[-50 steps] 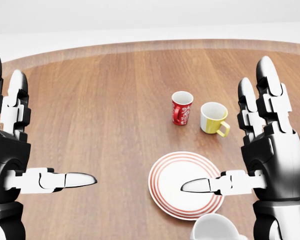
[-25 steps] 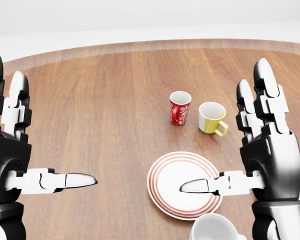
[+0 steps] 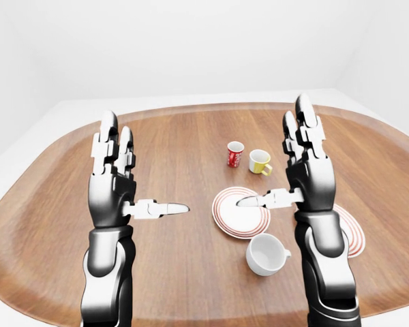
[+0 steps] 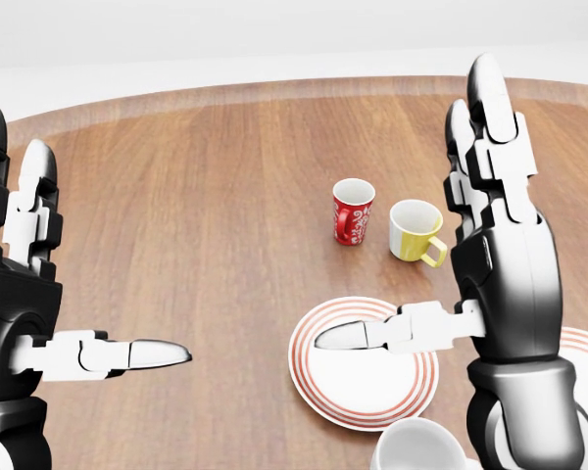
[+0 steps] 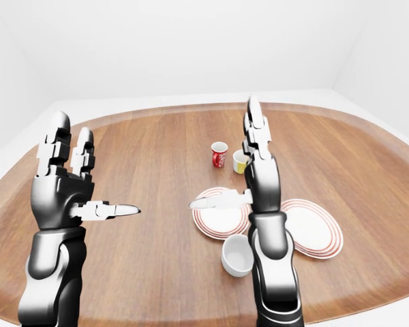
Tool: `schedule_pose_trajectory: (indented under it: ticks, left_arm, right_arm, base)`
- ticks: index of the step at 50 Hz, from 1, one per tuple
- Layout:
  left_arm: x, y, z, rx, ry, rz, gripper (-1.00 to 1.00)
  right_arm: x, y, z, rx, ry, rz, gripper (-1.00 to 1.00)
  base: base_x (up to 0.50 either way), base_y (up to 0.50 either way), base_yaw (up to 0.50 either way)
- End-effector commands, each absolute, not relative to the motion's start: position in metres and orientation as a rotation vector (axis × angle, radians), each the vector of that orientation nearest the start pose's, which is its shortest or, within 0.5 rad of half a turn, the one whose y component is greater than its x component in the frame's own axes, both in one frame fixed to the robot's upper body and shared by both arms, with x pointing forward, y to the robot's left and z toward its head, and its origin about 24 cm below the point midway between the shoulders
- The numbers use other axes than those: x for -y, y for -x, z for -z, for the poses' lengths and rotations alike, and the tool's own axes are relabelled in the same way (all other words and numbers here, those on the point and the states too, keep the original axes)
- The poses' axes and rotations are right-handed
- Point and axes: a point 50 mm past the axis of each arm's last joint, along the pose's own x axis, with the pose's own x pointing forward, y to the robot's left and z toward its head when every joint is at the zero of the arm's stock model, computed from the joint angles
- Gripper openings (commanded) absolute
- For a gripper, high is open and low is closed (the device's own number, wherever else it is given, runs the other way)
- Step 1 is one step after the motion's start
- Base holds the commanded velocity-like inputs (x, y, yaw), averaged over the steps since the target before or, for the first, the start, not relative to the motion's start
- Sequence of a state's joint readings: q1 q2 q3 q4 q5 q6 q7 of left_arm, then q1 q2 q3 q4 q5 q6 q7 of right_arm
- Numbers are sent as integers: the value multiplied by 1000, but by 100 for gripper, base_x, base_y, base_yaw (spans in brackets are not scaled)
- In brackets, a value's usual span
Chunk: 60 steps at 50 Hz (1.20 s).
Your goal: Put the white mug on the left plate.
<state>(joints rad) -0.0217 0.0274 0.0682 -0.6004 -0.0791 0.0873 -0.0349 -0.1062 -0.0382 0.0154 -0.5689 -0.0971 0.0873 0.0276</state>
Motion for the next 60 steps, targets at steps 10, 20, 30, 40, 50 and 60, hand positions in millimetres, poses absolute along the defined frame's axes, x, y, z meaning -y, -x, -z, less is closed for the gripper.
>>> schedule_pose_trajectory:
  ticks: [10,20,30,40,50,60]
  left_arm:
    - [-161,-223,-173,534,22,9,100]
    - [-160,-224,-171,526,20,11,100]
    - [-161,-223,-173,533,16,8,100]
    - [-162,-222,-175,545,9,7,100]
    - [-161,-222,-175,547,7,8,100]
    - [-161,-222,-173,538,7,9,100]
  right_arm:
    - [100,-219,-196,648,587,-357,100]
    - [87,-276,-176,416,867,-512,100]
    - [90,-299,-171,293,941,-606,100]
    - [117,-264,-156,246,1024,-512,100]
    - [99,-197,-167,373,1188,-493,100]
    - [86,-180,-184,510,1291,-481,100]
  base:
    - [0,0,0]
    - [0,0,0]
    - [0,0,0]
    - [0,0,0]
    - [0,0,0]
    - [0,0,0]
